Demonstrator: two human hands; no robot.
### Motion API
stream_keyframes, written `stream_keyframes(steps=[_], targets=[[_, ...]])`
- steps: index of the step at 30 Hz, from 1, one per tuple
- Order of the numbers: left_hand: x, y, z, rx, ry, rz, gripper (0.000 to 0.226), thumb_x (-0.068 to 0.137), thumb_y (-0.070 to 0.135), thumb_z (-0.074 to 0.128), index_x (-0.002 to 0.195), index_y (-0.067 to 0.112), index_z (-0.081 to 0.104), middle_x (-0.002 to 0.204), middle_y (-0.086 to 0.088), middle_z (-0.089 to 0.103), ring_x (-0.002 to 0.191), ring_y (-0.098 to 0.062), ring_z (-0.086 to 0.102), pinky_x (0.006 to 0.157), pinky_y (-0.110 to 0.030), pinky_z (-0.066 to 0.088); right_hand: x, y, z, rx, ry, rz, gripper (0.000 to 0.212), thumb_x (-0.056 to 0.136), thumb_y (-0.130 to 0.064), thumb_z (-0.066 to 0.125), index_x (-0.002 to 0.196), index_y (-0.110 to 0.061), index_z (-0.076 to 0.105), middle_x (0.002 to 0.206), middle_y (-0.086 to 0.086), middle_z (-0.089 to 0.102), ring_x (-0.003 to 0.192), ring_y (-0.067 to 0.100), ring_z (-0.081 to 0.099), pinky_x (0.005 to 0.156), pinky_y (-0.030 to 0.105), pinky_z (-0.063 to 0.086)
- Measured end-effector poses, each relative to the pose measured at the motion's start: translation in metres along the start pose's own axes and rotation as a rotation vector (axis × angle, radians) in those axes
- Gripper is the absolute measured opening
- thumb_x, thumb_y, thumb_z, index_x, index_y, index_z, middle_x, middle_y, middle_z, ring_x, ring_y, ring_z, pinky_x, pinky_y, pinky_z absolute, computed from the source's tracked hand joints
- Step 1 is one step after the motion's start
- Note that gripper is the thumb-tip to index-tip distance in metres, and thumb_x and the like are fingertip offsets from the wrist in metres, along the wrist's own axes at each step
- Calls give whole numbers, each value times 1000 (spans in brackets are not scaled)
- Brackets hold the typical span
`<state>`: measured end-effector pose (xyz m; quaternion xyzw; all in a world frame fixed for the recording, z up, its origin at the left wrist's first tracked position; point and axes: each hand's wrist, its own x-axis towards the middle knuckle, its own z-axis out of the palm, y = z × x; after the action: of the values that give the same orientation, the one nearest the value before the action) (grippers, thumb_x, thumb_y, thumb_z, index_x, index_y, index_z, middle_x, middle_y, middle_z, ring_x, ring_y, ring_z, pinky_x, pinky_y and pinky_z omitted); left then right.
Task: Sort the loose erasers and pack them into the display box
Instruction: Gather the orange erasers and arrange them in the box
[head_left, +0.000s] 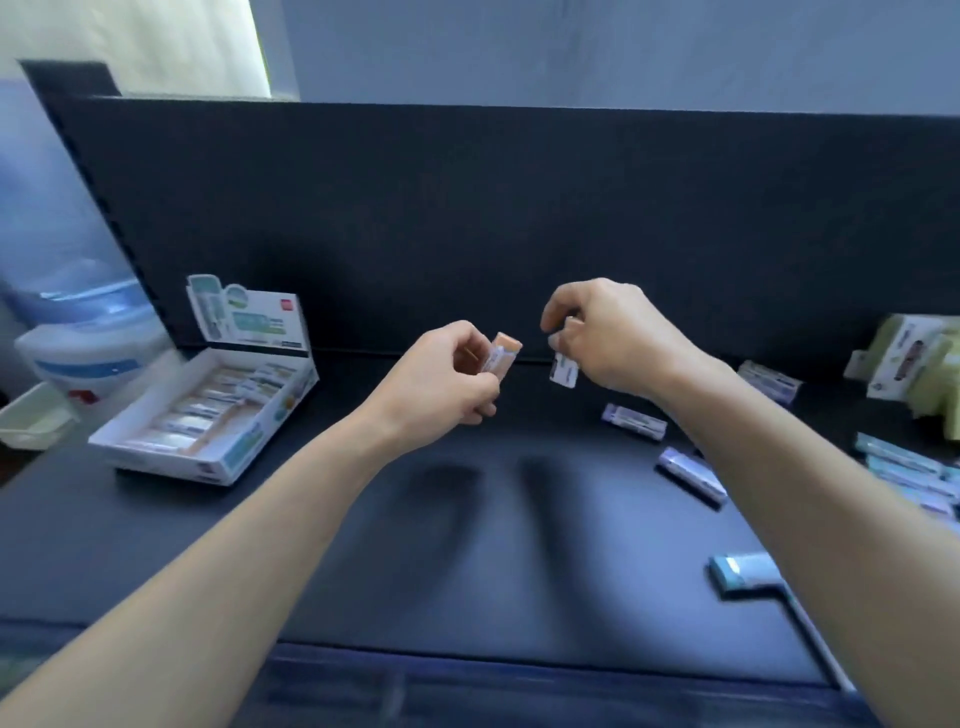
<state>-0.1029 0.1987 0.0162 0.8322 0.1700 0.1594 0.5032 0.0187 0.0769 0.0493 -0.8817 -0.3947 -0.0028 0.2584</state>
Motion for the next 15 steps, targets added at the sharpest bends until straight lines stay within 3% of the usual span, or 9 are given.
stream_keyframes(steps=[3, 7, 11, 15], targets=[[-9, -18, -35, 26, 25, 17, 14, 83, -2, 58, 85, 12, 61, 71, -2, 58, 65, -16, 56, 66, -31, 56, 7, -35, 20, 46, 11, -25, 21, 86, -3, 55, 84, -19, 68, 71, -9, 53, 66, 14, 56, 59, 21, 43], [-20, -40, -69, 74, 79, 28, 12, 82, -1, 63, 89, 7, 68, 68, -5, 54, 65, -16, 49, 63, -31, 45, 12, -71, 39, 37, 35, -82, 27, 79, 5, 55, 85, -21, 62, 85, 0, 54, 76, 19, 54, 64, 24, 42], [-26, -53, -94, 80, 179, 30, 9, 82, 4, 67, 89, 8, 70, 63, 5, 51, 60, -9, 46, 61, -24, 41, 20, -95, 50, 72, 42, -143, 22, 78, 1, 58, 84, -20, 60, 77, -7, 50, 73, 18, 52, 61, 25, 41], [-33, -59, -116, 104, 281, -14, 11, 81, 4, 68, 82, 15, 68, 67, 1, 56, 60, -10, 46, 61, -22, 39, 29, -114, 60, 98, -10, -222, 12, 79, -7, 62, 88, -16, 61, 78, -6, 52, 73, 18, 53, 59, 25, 42]])
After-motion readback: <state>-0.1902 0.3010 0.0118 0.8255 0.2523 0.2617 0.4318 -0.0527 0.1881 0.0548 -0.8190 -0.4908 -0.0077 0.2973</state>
